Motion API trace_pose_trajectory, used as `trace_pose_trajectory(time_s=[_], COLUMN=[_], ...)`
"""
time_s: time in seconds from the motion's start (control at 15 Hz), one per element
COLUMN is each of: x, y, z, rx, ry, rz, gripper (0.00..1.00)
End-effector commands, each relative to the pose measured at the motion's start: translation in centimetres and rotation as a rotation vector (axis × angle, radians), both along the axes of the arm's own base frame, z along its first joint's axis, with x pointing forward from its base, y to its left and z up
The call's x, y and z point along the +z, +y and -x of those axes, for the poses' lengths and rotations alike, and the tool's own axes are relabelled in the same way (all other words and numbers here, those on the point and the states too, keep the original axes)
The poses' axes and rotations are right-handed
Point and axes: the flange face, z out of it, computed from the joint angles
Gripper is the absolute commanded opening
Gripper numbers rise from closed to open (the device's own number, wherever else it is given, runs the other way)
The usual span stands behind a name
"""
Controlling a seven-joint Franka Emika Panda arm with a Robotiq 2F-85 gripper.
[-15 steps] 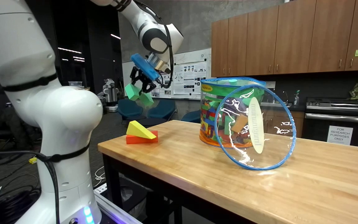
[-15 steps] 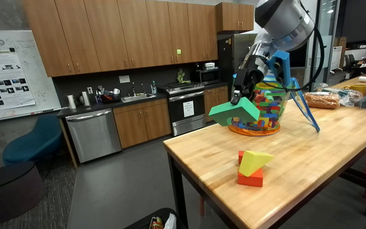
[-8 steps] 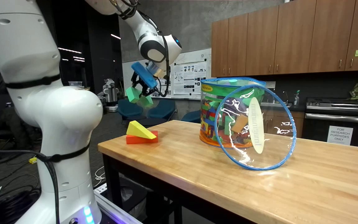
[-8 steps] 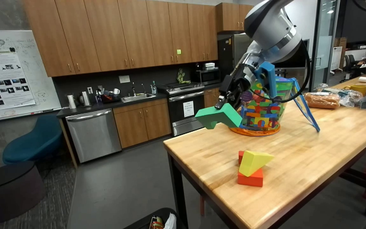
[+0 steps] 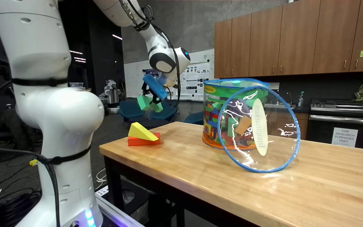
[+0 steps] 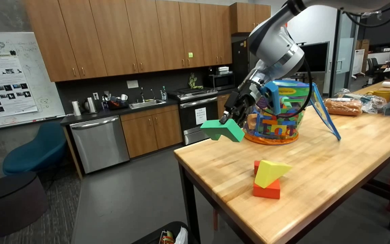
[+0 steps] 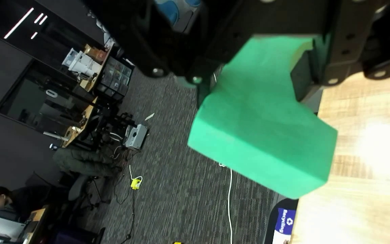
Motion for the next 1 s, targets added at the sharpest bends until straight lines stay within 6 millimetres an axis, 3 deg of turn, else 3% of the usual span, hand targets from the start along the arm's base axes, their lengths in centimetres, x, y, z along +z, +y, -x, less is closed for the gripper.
trace_pose_trajectory(time_s=[0.0,0.47,0.93], x=[-1.5,-4.3,-6.5], y=[0.8,0.9,-2.9], z=[-2.9,-5.7,-6.7], rx=[-0.006,-0.047,-0.117], ry=[-0.021,-0.006,0.024], rz=[-0.015,0.005,0.027], gripper=[0.32,0.32,0.32])
